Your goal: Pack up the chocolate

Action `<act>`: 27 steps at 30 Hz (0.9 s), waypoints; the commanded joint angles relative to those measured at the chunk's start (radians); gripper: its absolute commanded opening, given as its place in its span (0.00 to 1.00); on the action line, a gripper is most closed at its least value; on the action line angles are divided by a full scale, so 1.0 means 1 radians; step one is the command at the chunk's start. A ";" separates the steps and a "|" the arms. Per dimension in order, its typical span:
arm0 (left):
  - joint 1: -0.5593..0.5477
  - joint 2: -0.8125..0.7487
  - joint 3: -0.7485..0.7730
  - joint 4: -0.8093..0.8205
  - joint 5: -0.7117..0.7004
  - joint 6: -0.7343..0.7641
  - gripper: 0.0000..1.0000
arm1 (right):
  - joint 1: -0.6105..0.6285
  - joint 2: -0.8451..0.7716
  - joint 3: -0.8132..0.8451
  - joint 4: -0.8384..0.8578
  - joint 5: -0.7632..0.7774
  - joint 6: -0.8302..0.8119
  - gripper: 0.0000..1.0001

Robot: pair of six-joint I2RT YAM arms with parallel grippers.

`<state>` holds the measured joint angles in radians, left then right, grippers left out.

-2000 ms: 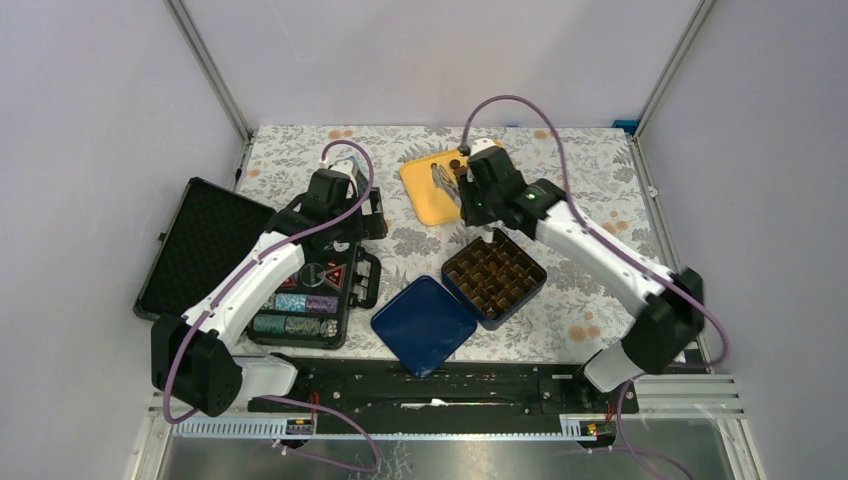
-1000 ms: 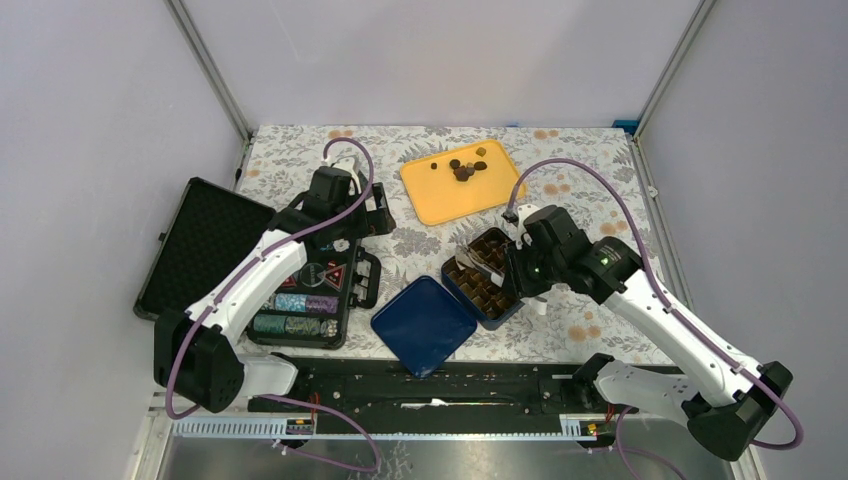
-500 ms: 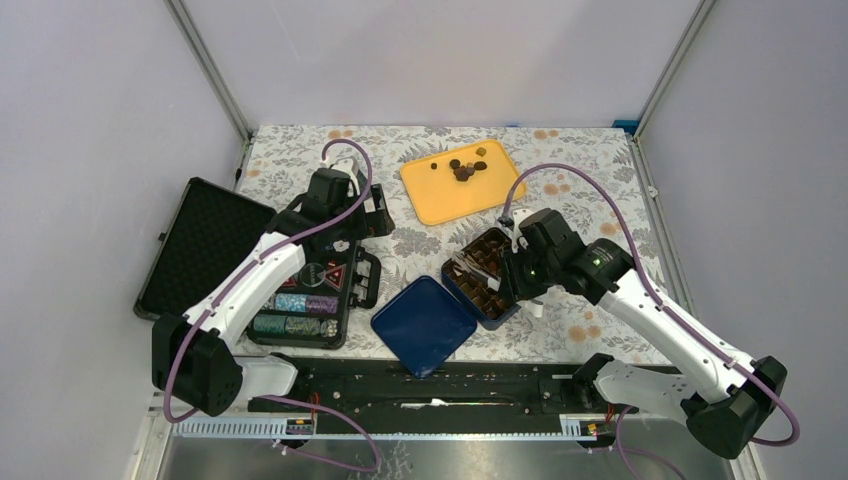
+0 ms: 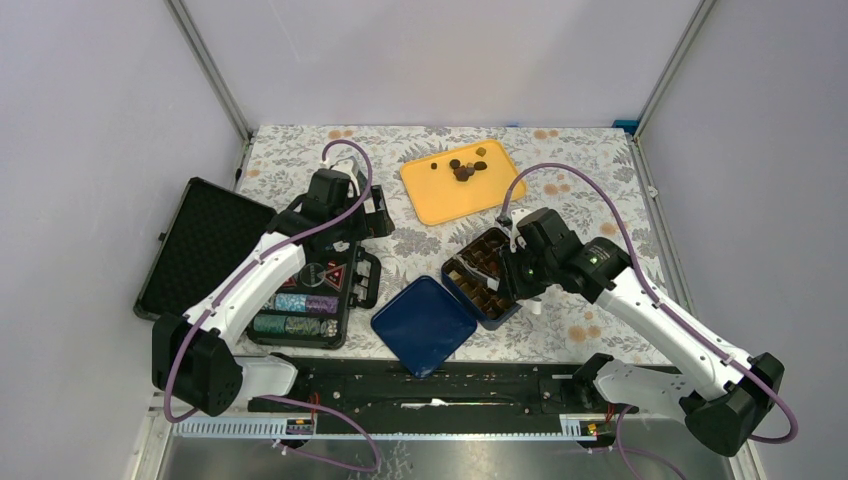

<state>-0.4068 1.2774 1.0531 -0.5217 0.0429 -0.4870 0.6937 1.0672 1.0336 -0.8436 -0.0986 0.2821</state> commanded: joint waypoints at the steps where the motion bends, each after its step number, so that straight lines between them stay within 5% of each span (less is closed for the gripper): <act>1: -0.001 -0.012 0.008 0.038 0.000 0.008 0.99 | 0.010 -0.002 0.046 0.029 0.007 -0.003 0.28; 7: -0.001 -0.009 0.013 0.038 -0.006 0.014 0.99 | 0.010 -0.021 0.133 0.009 0.069 -0.009 0.13; 19: -0.001 -0.024 -0.004 0.038 -0.008 0.021 0.99 | -0.007 0.137 0.289 0.117 0.397 -0.056 0.14; 27: -0.001 -0.034 -0.001 0.031 -0.012 0.025 0.99 | -0.222 0.273 0.293 0.321 0.274 -0.034 0.16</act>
<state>-0.4068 1.2770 1.0420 -0.5240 0.0406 -0.4755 0.5625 1.3071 1.2896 -0.6811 0.2005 0.2432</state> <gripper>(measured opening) 0.985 0.289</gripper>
